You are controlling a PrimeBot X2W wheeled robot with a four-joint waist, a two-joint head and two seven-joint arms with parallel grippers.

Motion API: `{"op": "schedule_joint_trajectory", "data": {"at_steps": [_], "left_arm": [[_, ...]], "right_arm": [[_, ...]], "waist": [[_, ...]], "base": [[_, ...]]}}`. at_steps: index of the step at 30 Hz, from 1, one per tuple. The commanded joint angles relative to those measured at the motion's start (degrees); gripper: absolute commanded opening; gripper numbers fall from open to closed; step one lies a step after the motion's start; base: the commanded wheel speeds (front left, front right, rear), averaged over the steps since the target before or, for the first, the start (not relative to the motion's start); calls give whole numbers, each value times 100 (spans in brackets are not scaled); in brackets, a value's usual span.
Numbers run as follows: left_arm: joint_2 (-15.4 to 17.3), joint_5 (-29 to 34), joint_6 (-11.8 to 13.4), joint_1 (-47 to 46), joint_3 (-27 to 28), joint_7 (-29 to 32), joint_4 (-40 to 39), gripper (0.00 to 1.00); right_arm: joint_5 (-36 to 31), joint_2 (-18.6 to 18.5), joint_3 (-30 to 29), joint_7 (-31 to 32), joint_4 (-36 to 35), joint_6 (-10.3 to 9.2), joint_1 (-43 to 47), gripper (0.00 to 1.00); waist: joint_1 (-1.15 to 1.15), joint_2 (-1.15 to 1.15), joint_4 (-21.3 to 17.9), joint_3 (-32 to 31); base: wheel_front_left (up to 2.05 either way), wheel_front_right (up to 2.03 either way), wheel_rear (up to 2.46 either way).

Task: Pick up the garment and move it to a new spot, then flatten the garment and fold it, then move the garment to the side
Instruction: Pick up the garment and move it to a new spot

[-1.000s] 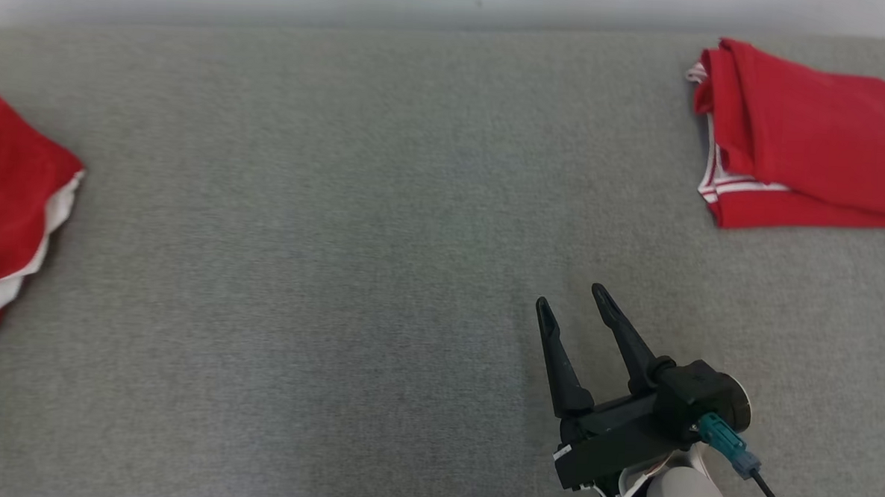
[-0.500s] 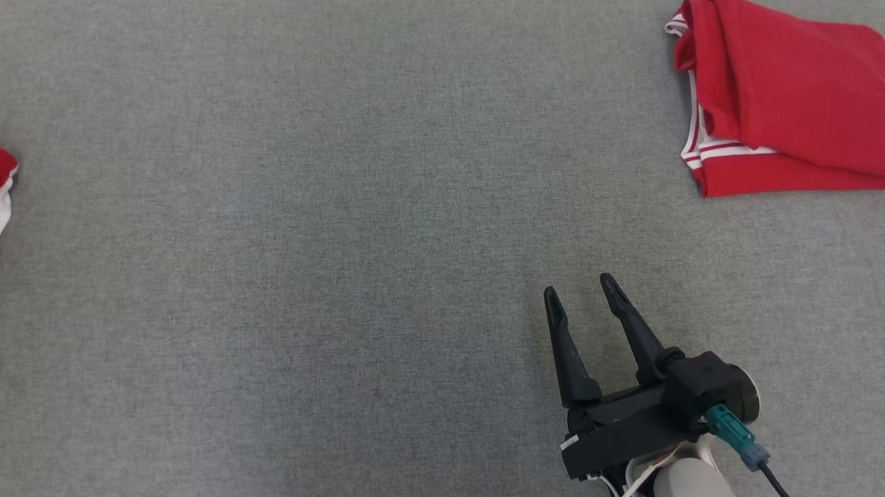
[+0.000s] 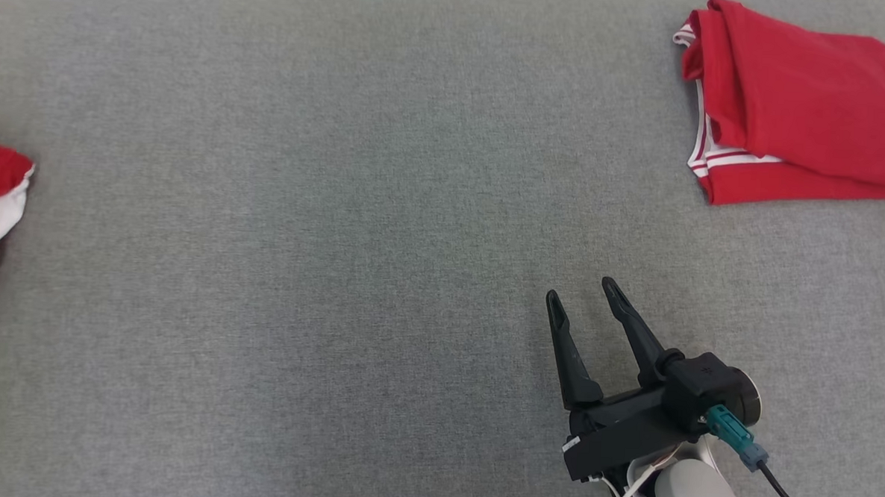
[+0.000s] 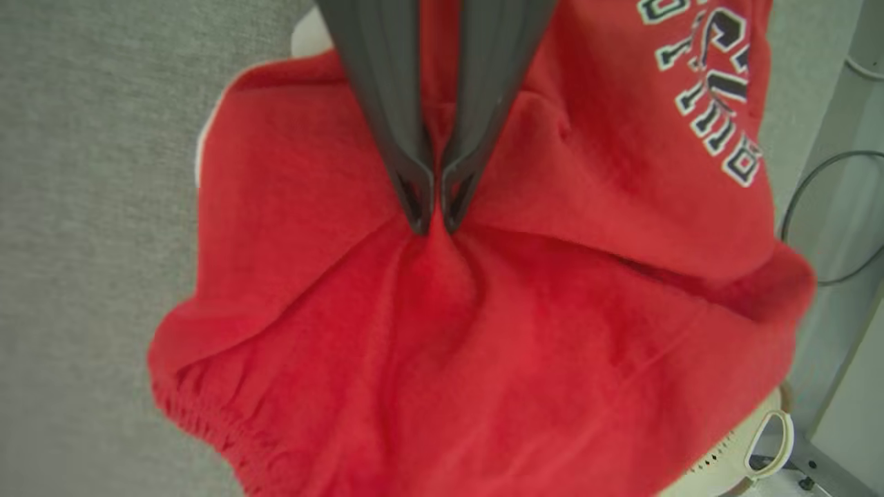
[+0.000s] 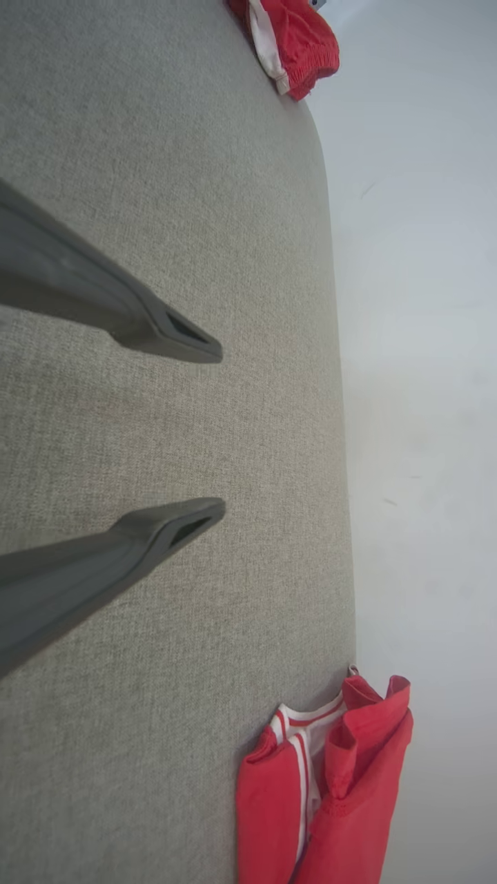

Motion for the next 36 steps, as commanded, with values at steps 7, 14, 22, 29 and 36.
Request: {"op": "schedule_joint_trajectory", "data": {"at_steps": [7, 14, 22, 29, 36], "left_arm": [[-2, -306, -2, -193, -518, -1035, -898, 0], [104, -436, 0, -437, -1250, -1503, -1976, 0], [148, -696, -1, -299, -1757, -1323, -3629, 0], [62, -769, 82, -4, -2032, -833, -5171, 0], [-274, -849, 258, 365, -2308, -632, -6060, 0]], "right_arm": [[46, -9, -14, -6, 73, 1, 131, 100], [89, 27, 8, -6, 118, 1, 212, 100], [150, 75, 2, -6, 66, 1, 245, 100], [179, 109, -56, -5, -2, 1, 238, 100], [227, 124, -112, -5, -36, 1, 230, 100]], "waist": [[0, -1, 217, -381], [0, -1, 316, -722], [0, -1, 126, -849], [0, -1, -283, -800], [0, -1, -641, -770]], "base": [[0, 0, 0], [0, 0, 0], [0, 0, 0], [0, 0, 0], [0, 0, 0]]}}
